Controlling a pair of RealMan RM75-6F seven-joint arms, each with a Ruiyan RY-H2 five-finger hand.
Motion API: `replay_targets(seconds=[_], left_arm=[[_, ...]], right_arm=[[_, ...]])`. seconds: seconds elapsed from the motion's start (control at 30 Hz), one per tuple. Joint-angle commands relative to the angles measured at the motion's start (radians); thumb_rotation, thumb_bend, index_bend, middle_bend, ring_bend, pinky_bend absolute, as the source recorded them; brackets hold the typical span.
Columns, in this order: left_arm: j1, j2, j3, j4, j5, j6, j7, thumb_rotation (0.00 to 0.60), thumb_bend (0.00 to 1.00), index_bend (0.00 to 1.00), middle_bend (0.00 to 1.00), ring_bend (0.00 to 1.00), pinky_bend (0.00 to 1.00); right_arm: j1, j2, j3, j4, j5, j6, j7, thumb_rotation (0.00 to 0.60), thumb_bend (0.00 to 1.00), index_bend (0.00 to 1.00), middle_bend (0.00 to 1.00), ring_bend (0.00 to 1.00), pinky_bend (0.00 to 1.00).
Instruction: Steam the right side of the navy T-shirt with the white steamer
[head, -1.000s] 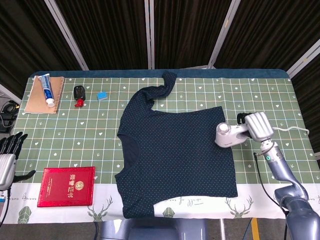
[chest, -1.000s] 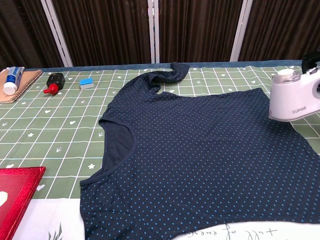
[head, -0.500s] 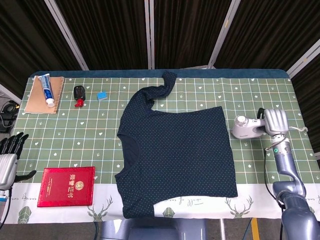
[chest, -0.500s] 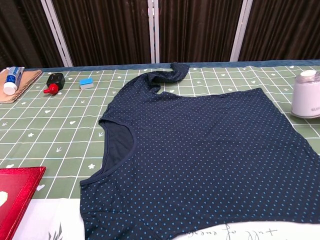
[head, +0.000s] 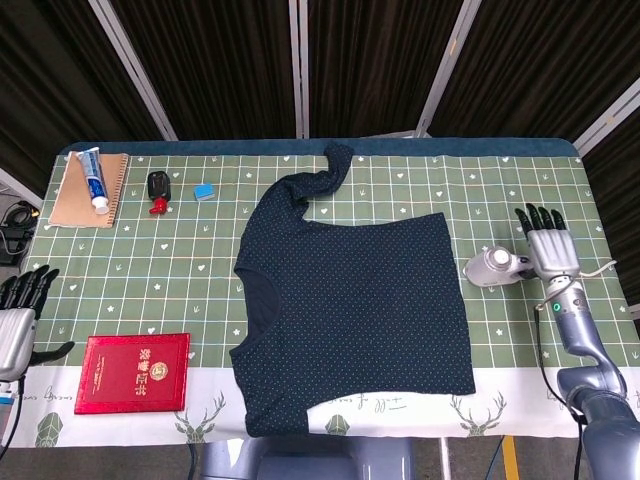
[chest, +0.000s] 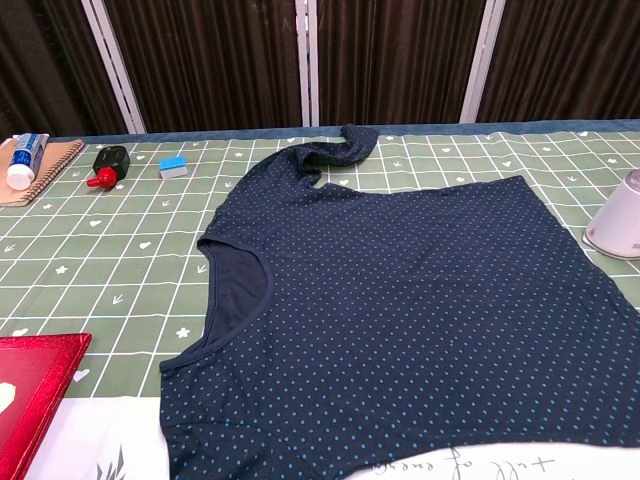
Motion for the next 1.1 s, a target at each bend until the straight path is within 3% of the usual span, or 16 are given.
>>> replay_targets(seconds=[0.03,0.27,0.6,0.87,1.1], left_arm=[[0.003,0.006,0.003,-0.005,0.009,0.005,-0.007,0.6,0.0,0.0,0.0,0.0,0.0],[0.012,0.019,0.007,-0.012,0.031,0.024,-0.028,0.6,0.0,0.0,0.0,0.0,0.0],[0.035,0.049,0.019,-0.023,0.09,0.072,-0.084,0.6,0.0,0.0,0.0,0.0,0.0],[0.045,0.057,0.031,-0.023,0.126,0.09,-0.103,0.6,0.0,0.0,0.0,0.0,0.0],[0.051,0.042,0.034,-0.009,0.147,0.108,-0.088,0.6,0.0,0.0,0.0,0.0,0.0]], right_arm=[[-0.028,0.085,-0.019,-0.133,-0.013,0.013,-0.065,0.6,0.0,0.0,0.0,0.0,0.0],[-0.084,0.266,-0.027,-0.447,-0.002,0.075,-0.228,0.6,0.0,0.0,0.0,0.0,0.0],[-0.267,0.574,-0.028,-1.042,0.014,0.36,-0.338,0.6,0.0,0.0,0.0,0.0,0.0],[-0.362,0.659,-0.051,-1.273,0.005,0.492,-0.445,0.6,0.0,0.0,0.0,0.0,0.0],[-0.409,0.643,-0.062,-1.353,-0.005,0.561,-0.557,0.6,0.0,0.0,0.0,0.0,0.0]])
